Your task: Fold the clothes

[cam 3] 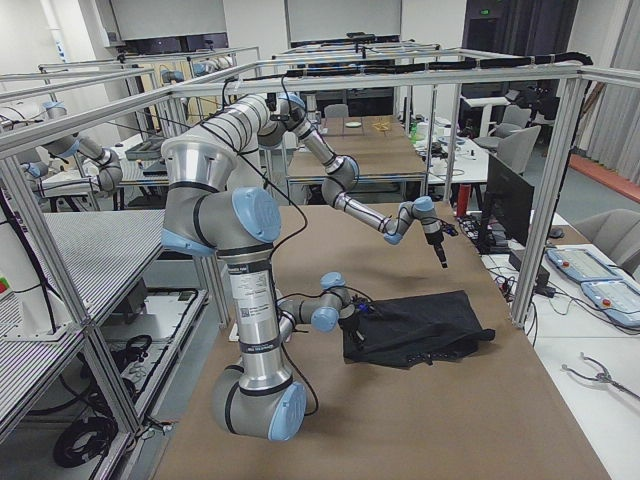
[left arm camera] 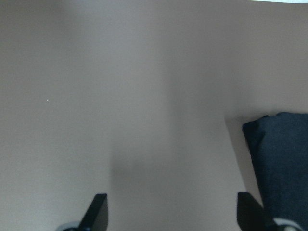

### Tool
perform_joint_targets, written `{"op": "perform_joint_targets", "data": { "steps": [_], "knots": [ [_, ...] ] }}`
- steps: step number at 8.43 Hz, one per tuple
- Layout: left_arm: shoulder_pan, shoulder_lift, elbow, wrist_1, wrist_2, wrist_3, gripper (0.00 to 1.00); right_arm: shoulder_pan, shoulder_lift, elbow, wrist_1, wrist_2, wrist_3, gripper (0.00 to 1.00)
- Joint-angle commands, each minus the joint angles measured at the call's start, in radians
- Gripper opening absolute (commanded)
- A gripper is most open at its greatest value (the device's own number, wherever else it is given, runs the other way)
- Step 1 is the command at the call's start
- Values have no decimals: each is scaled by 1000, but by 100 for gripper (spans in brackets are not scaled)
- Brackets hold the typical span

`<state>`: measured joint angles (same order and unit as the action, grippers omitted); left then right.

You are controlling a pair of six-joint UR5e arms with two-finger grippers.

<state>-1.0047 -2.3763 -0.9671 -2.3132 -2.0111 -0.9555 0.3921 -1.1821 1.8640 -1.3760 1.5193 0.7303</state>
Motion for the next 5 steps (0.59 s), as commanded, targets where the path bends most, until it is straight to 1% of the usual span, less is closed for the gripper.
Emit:
{"op": "perform_joint_targets", "data": {
  "steps": [1,2,3,4,5],
  "knots": [
    [0,0,-1,0,0,-2,94,7,-159,137,11,12,130,0],
    [0,5,-1,-2,0,0,94,-1,-210,162,18,16,227,0],
    [0,6,-5,0,0,-2,94,-43,-255,158,73,13,364,0],
    [0,6,-7,0,0,-3,94,-73,-289,158,151,9,442,0],
    [0,6,-7,0,0,-5,94,-73,-295,162,178,10,460,25]
  ]
}}
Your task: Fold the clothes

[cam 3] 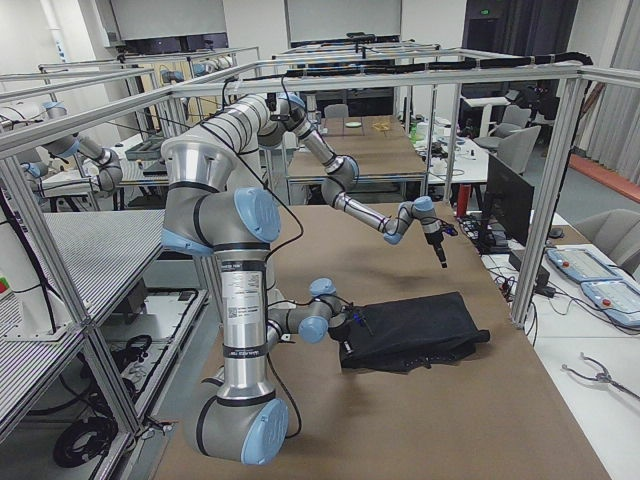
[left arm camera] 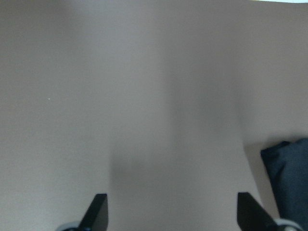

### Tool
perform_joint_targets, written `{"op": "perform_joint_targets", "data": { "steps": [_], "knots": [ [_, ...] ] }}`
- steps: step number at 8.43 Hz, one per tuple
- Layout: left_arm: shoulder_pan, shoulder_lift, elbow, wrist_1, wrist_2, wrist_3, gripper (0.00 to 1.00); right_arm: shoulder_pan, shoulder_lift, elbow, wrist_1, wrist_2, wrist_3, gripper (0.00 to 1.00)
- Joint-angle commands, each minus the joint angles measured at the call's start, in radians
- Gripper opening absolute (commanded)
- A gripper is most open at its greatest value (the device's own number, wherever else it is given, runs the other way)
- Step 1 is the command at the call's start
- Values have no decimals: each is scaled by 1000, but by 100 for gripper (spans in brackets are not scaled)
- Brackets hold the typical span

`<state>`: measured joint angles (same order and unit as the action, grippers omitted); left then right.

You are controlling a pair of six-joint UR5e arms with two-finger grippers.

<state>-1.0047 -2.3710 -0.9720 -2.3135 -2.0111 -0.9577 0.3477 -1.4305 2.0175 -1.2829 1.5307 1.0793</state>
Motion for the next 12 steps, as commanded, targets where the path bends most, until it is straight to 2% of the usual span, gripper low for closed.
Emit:
{"op": "perform_joint_targets", "data": {
  "steps": [1,2,3,5,6,10,12],
  "knots": [
    [0,1,-4,0,-1,-7,94,-30,-32,15,85,3,111,77],
    [0,1,-13,0,-2,-9,94,-27,16,17,82,6,110,92],
    [0,13,-19,-1,-2,-9,94,-7,66,4,51,9,99,93],
    [0,16,-20,-1,-2,-9,94,72,224,-23,-133,11,85,94],
    [0,16,-20,-1,-2,-9,94,95,298,-67,-206,11,33,94],
    [2,24,-25,-3,-3,-13,94,177,475,-368,-213,11,-168,94],
    [2,24,-24,-3,-3,-12,94,209,559,-521,-213,11,-205,94]
  ]
}}
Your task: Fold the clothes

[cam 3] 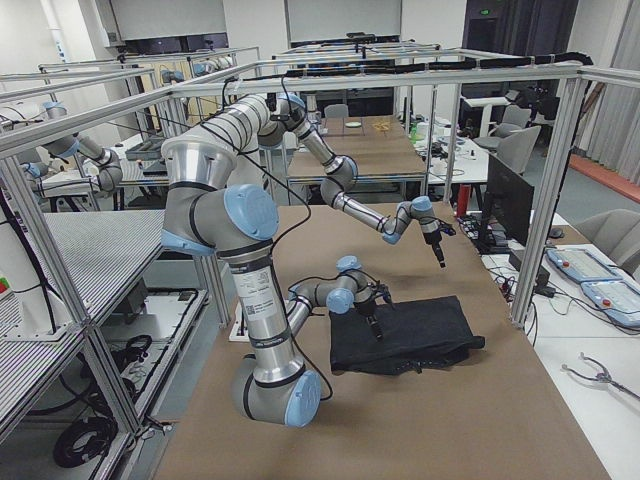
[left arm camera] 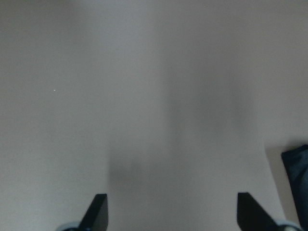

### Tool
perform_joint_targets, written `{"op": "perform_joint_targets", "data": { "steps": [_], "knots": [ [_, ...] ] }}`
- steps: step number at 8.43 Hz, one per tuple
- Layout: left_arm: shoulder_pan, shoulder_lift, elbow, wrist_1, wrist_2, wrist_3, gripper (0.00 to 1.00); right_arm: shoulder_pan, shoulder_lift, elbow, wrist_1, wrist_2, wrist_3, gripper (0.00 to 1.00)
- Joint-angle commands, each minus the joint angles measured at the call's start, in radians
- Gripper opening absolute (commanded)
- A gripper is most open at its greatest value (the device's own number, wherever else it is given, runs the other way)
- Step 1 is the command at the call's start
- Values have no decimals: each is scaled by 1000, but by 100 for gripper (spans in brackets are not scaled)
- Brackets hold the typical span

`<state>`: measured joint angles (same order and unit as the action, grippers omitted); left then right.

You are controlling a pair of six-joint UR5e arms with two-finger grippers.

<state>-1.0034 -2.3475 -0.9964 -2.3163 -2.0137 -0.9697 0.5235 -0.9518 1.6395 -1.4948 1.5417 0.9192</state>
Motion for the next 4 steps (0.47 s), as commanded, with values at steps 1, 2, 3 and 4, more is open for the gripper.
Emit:
{"op": "perform_joint_targets", "data": {
  "steps": [1,2,3,4],
  "knots": [
    [0,1,1,0,0,2,94,58,90,-177,1,1,-107,94],
    [2,-1,1,0,1,3,94,65,87,-196,2,-2,-147,94],
    [3,-1,1,1,1,3,94,73,87,-205,4,0,-163,94],
    [8,-3,2,2,1,5,94,88,84,-205,5,1,-193,94]
  ]
}}
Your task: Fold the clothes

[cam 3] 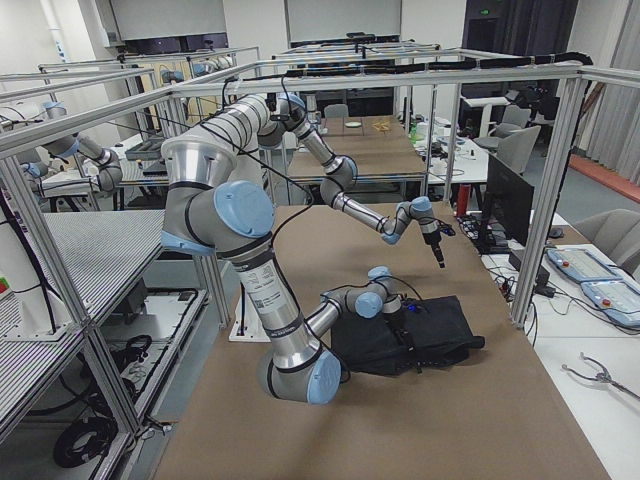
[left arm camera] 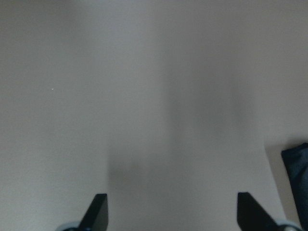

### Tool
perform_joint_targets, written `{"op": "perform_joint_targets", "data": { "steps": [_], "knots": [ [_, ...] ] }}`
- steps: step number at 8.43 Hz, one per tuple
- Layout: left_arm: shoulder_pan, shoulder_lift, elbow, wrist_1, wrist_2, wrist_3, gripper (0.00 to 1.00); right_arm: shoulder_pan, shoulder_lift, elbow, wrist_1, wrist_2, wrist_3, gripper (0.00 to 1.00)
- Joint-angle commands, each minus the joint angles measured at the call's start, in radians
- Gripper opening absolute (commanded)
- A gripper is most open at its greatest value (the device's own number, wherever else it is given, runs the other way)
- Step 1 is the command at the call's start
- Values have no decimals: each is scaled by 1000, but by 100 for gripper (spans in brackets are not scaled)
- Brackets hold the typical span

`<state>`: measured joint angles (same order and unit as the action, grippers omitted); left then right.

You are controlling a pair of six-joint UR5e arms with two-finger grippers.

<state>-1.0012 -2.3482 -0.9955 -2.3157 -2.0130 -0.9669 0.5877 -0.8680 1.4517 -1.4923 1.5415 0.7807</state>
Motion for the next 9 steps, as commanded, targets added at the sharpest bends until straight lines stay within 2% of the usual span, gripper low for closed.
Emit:
{"op": "perform_joint_targets", "data": {
  "steps": [1,3,6,9],
  "knots": [
    [6,-2,2,1,0,4,94,27,-12,-17,4,2,-76,94],
    [6,-2,2,1,0,4,94,72,-40,-13,26,25,-151,94],
    [6,0,0,1,0,2,94,205,-130,-7,119,144,-329,94],
    [6,0,-5,-1,-1,-15,94,216,-167,16,175,189,-303,94]
  ]
}}
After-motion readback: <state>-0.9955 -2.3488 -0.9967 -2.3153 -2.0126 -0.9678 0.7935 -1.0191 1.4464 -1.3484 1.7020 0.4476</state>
